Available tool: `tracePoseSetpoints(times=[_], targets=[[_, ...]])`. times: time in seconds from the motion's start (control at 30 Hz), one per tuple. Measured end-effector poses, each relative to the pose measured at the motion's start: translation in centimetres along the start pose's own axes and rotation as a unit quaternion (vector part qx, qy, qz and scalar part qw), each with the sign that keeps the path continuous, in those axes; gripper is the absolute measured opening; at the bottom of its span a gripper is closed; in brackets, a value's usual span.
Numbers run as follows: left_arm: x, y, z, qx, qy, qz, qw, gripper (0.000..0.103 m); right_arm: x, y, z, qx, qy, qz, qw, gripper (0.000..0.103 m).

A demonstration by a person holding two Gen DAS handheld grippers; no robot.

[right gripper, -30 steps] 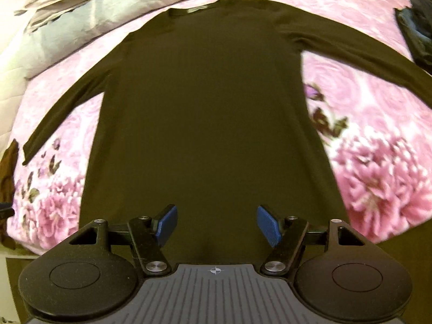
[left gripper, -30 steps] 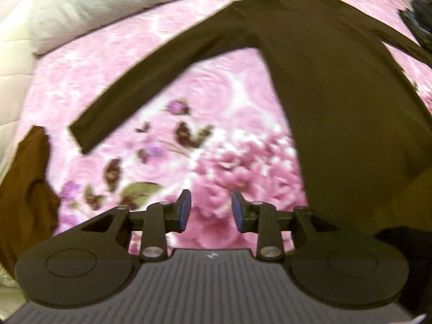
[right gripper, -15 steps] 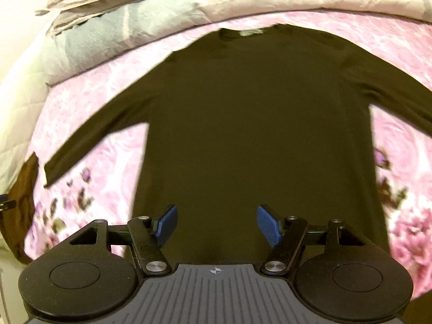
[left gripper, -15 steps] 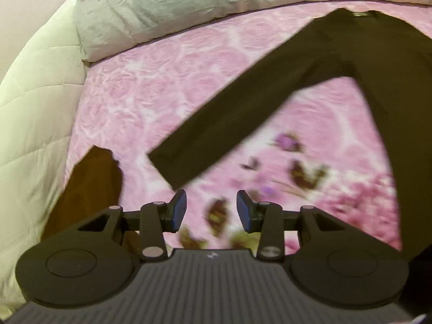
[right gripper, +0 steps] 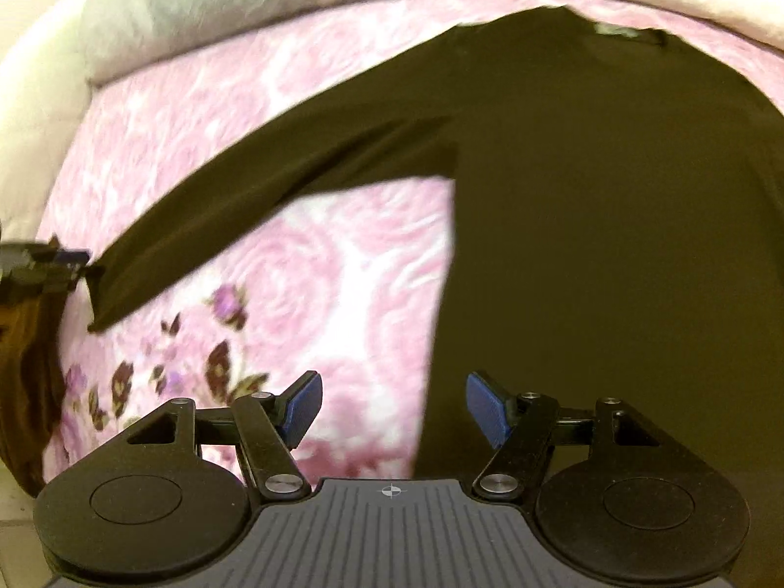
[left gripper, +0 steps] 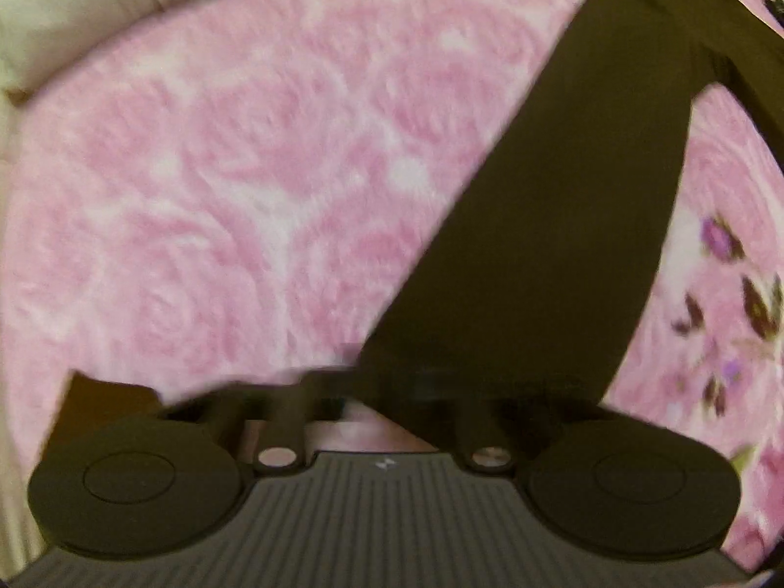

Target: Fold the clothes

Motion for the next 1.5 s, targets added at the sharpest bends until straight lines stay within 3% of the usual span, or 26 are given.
tracePoseSetpoints(times=[0.23, 0.4, 0.53, 0.63, 0.7, 0.83, 0.93, 1.0, 1.03, 1.2, 1.4, 1.5], targets=[[-6.0, -2.1, -1.3, 0.031, -0.004, -0.072, 0.9969, 0.003, -1.8, -0.4, -0.3, 0.007, 0.021, 0.01, 1.0, 0.069], [-5.0, -2.0, 0.0, -0.021, -0.024, -0.051, 0.9982, 0.005, -1.7, -0.1, -1.5, 0.016, 0.031, 0.035, 0.999, 0.069], [-4.3, -0.5, -1.1, -0.016, -0.054, -0.043, 0.9975, 0.013, -1.0, 1.4, -3.8, 0.032, 0.043, 0.058, 0.997, 0.069], [-2.0, 0.1, -3.6, 0.033, -0.06, 0.001, 0.9976, 0.014, -0.2, 3.0, -5.2, 0.041, 0.051, 0.087, 0.994, 0.069], [1.0, 1.0, -4.6, 0.059, -0.049, 0.074, 0.9943, 0.021, 0.4, 4.2, -5.8, 0.044, 0.055, 0.107, 0.992, 0.069], [6.3, 3.7, -2.9, 0.055, -0.061, 0.23, 0.9697, 0.027, 0.8, 6.5, -5.7, 0.029, 0.058, 0.137, 0.988, 0.069], [7.2, 4.5, -0.7, 0.043, -0.087, 0.273, 0.9572, 0.027, 0.6, 7.7, -5.4, 0.018, 0.06, 0.138, 0.988, 0.069], [7.3, 4.6, 0.4, 0.04, -0.1, 0.286, 0.9523, 0.017, 0.2, 8.2, -5.4, 0.015, 0.063, 0.13, 0.989, 0.069], [7.2, 4.7, 0.2, 0.039, -0.098, 0.282, 0.9534, 0.003, 0.0, 8.5, -5.4, 0.013, 0.064, 0.126, 0.99, 0.069], [6.7, 6.3, -2.0, 0.03, -0.084, 0.281, 0.9557, 0.003, -0.5, 8.8, -5.9, 0.015, 0.066, 0.125, 0.99, 0.069], [7.3, 7.0, -1.7, -0.002, -0.091, 0.277, 0.9566, 0.009, -1.1, 8.2, -6.4, 0.032, 0.057, 0.146, 0.987, 0.069], [6.7, 6.9, -2.9, -0.012, -0.095, 0.245, 0.9649, 0.011, -1.3, 8.0, -7.7, 0.049, 0.056, 0.151, 0.986, 0.069]])
Point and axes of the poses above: each gripper's, at about its wrist camera, not at the fingertips, and z roughly the way its jaws point, x to its right, y to its underside, the point moved 2 cm from there along z, roughly the way its jaws point, and after that the axes turned 6 degrees about -z, right-handed, at the moved point
